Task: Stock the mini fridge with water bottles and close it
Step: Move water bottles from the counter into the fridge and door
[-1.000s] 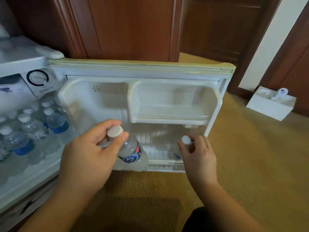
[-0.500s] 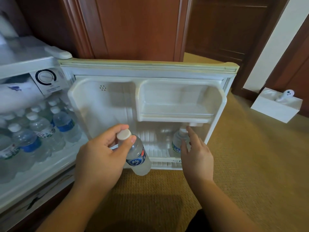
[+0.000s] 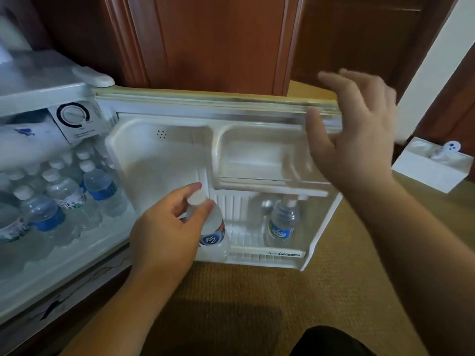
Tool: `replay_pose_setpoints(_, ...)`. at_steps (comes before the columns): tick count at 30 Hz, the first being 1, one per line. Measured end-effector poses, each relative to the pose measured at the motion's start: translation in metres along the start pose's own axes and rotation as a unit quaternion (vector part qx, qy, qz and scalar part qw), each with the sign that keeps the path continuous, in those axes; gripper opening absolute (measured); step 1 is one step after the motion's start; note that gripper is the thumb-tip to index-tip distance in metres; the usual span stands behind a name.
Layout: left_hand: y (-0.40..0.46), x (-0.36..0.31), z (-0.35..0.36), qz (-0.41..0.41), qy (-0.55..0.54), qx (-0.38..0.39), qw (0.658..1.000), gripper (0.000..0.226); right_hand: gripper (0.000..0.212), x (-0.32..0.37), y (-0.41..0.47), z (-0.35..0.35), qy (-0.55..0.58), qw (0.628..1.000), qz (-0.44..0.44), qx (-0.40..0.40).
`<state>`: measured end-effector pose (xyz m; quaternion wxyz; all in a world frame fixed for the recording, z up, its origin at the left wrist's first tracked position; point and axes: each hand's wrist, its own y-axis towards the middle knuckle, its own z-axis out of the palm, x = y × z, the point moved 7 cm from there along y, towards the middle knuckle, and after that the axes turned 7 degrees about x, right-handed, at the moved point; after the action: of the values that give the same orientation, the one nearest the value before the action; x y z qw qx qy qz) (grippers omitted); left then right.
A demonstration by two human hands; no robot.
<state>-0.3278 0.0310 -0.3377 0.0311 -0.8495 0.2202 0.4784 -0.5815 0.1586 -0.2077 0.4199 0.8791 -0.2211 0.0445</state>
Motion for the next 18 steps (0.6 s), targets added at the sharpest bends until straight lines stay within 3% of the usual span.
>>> replay_pose_setpoints(3, 0.005, 0.001, 0.005, -0.003, -0.024, -0.014, 1.0, 0.048, 0.055, -0.012, 0.038, 0.036, -0.053, 0.982, 0.024, 0.177)
replay_pose_setpoints(5, 0.01, 0.0, 0.008, -0.007, -0.034, -0.023, 0.999, 0.047, 0.06, -0.016, 0.043, 0.052, -0.086, 0.968, 0.013, 0.235)
replay_pose_setpoints(18, 0.04, 0.013, 0.002, 0.01, -0.085, 0.013, 0.996, 0.039, 0.06, -0.017, 0.041, 0.05, -0.092, 0.971, 0.007, 0.22)
